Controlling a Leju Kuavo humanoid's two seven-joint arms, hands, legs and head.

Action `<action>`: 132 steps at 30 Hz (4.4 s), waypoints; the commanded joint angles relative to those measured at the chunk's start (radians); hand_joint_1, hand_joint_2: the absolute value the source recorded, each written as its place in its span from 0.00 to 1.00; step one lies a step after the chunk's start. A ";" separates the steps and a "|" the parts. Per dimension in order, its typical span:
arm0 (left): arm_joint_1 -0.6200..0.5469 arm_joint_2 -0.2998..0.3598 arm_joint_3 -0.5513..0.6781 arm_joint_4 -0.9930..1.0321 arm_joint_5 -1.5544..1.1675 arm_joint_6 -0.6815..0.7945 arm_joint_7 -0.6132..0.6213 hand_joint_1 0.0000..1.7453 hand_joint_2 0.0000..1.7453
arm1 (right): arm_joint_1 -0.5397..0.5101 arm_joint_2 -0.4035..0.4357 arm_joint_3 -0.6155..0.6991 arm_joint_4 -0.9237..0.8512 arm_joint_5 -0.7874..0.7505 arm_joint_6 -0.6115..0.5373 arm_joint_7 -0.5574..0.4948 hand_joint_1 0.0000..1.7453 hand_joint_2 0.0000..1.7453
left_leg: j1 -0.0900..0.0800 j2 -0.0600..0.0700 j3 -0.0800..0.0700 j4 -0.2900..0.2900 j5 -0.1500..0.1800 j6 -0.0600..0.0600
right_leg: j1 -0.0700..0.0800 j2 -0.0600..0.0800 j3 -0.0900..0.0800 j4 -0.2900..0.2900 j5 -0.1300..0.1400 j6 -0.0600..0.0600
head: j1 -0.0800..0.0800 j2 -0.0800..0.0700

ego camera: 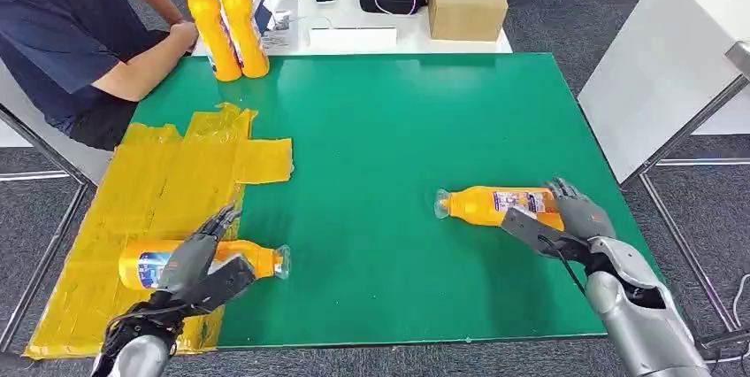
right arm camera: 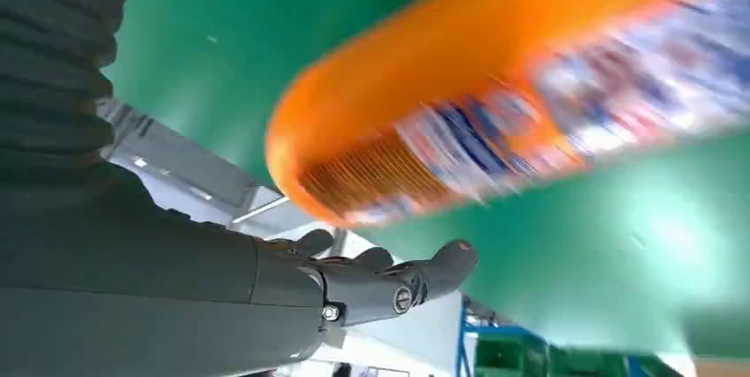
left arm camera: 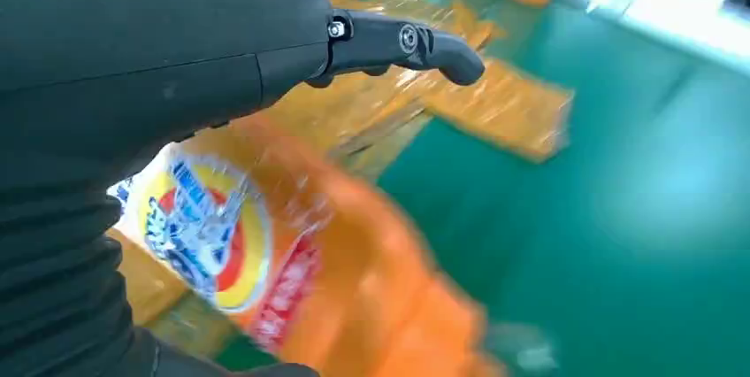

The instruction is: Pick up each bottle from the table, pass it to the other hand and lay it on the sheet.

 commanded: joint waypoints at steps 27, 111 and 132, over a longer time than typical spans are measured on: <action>0.120 -0.116 0.050 -0.293 0.346 -0.025 -0.089 0.00 0.00 | -0.173 0.076 0.128 0.340 0.160 -0.068 -0.034 0.00 1.00 | 0.001 0.003 0.004 -0.001 -0.001 -0.001 | 0.001 0.002 0.003 -0.001 0.000 -0.001 | 0.000 0.000; 0.058 -0.091 -0.173 -0.212 1.102 0.033 -0.089 0.00 1.00 | 0.070 0.338 0.215 -0.201 -0.941 0.041 -0.167 1.00 1.00 | 0.003 0.012 0.029 -0.001 -0.021 -0.003 | 0.003 0.010 0.026 -0.001 -0.015 -0.003 | 0.000 0.000; -0.068 -0.152 -0.299 -0.162 1.155 0.099 -0.056 0.00 1.00 | -0.094 0.431 0.577 -0.095 -0.690 -0.050 -0.130 1.00 1.00 | 0.003 0.010 0.026 -0.001 -0.019 -0.004 | 0.003 0.008 0.023 -0.001 -0.015 -0.003 | 0.000 0.000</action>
